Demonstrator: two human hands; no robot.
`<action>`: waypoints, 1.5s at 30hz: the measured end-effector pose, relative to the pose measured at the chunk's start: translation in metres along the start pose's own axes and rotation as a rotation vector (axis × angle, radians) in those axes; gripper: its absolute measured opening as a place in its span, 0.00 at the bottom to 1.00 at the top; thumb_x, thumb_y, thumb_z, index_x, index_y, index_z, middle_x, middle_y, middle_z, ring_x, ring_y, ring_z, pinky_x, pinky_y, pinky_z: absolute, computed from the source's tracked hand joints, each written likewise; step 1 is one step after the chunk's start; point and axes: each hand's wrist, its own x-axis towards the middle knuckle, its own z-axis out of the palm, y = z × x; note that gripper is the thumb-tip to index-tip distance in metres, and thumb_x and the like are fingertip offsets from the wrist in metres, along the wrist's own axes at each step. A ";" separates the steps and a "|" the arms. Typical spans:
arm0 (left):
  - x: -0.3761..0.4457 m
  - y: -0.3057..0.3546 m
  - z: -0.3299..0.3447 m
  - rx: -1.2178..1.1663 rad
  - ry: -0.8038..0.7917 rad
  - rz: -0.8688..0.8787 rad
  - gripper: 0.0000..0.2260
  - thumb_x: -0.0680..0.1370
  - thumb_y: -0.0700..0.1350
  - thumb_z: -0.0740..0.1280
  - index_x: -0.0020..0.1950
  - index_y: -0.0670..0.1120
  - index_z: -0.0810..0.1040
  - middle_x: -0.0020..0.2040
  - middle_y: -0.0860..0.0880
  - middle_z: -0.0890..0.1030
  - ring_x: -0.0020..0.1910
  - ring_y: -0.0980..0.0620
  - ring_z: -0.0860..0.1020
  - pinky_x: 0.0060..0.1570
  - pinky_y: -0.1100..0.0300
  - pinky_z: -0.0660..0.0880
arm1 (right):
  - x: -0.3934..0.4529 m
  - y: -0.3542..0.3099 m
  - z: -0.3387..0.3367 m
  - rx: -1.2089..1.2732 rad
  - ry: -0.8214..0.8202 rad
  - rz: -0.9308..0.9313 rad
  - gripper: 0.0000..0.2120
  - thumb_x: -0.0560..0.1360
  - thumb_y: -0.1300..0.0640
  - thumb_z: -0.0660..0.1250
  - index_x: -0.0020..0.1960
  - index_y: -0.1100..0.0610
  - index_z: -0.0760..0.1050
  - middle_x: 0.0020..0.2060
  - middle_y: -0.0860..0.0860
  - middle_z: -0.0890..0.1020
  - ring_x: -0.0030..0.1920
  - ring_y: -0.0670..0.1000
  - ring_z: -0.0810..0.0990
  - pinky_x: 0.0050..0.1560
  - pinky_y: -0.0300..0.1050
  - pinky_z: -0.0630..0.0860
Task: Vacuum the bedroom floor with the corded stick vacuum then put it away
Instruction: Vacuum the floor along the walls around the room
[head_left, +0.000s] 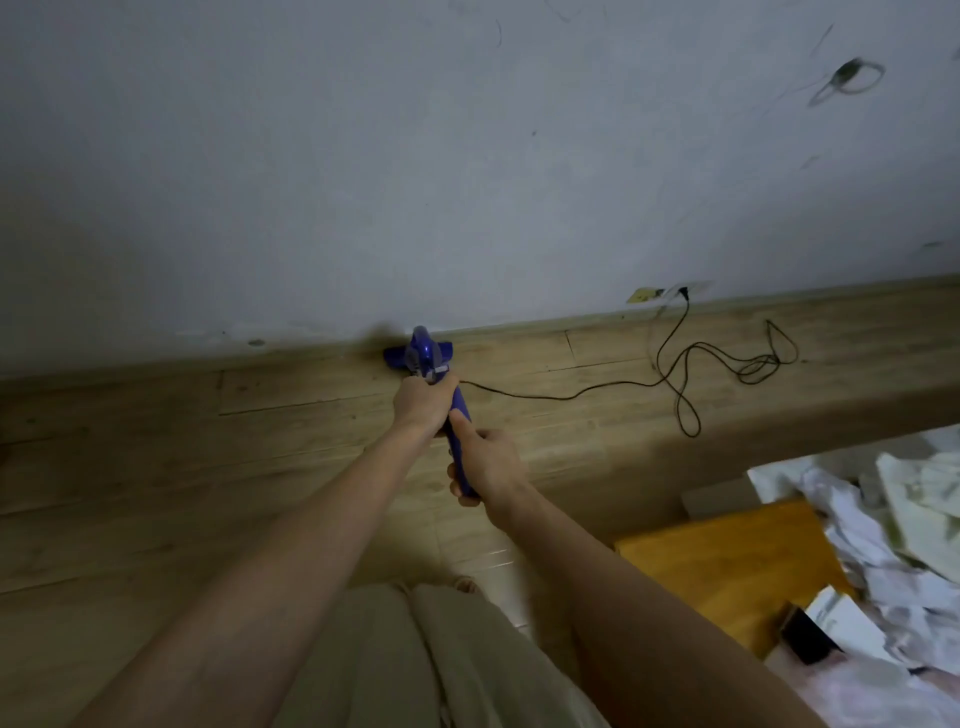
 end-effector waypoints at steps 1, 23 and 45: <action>0.000 0.000 0.000 0.011 0.007 0.011 0.13 0.77 0.51 0.66 0.45 0.41 0.78 0.42 0.42 0.81 0.38 0.46 0.78 0.42 0.53 0.77 | 0.002 0.000 0.000 -0.013 -0.009 -0.002 0.19 0.80 0.43 0.59 0.45 0.60 0.73 0.30 0.52 0.75 0.23 0.47 0.71 0.22 0.36 0.67; -0.036 -0.019 -0.032 -0.283 0.086 -0.024 0.16 0.78 0.51 0.66 0.51 0.38 0.80 0.47 0.40 0.83 0.42 0.46 0.81 0.34 0.59 0.75 | -0.017 -0.001 0.004 -0.103 -0.137 -0.060 0.20 0.81 0.44 0.57 0.49 0.60 0.75 0.32 0.53 0.76 0.26 0.47 0.73 0.23 0.38 0.68; 0.057 0.014 -0.179 -0.003 -0.140 0.038 0.16 0.76 0.52 0.68 0.48 0.38 0.80 0.45 0.41 0.83 0.44 0.44 0.82 0.48 0.49 0.80 | -0.014 -0.073 0.175 0.083 0.107 0.024 0.21 0.81 0.42 0.54 0.48 0.59 0.74 0.34 0.52 0.76 0.31 0.48 0.74 0.28 0.39 0.72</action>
